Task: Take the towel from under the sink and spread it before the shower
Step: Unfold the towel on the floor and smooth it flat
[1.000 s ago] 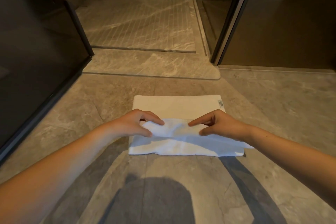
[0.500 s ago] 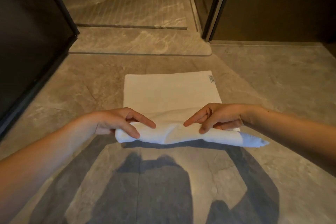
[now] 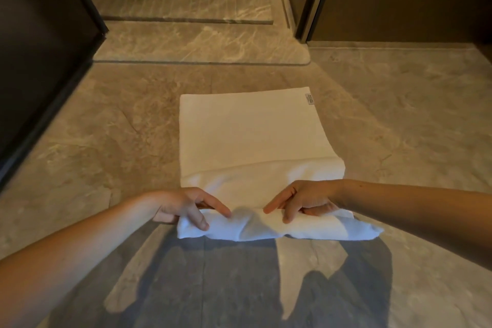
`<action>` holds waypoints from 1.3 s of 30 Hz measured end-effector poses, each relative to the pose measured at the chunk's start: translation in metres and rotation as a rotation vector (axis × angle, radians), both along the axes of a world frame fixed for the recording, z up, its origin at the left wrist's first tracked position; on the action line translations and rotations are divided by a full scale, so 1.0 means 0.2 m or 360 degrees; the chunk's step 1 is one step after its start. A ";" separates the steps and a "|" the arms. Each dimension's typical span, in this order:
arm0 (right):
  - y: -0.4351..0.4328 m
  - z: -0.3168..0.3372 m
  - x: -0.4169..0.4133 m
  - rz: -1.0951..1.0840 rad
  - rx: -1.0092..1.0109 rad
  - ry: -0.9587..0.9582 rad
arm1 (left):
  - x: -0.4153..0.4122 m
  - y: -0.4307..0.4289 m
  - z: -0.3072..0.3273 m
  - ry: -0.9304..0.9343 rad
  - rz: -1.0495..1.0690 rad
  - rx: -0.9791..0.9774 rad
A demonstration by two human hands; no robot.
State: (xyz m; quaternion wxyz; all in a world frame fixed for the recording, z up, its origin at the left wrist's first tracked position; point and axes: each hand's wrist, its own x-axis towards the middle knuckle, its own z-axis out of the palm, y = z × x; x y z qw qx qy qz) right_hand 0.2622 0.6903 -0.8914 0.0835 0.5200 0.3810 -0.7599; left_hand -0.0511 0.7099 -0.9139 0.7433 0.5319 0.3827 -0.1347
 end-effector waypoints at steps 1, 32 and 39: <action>0.01 -0.02 0.00 -0.0044 -0.0020 0.0008 | -0.01 0.02 -0.01 -0.0007 -0.0012 0.0020; 0.83 -0.02 -0.15 -0.0198 0.1207 -0.0217 | 0.02 0.87 -0.03 0.0236 0.0669 0.0758; 0.73 0.09 -0.11 0.0009 0.1295 -0.0089 | -0.07 0.78 0.05 0.0072 0.0600 0.0694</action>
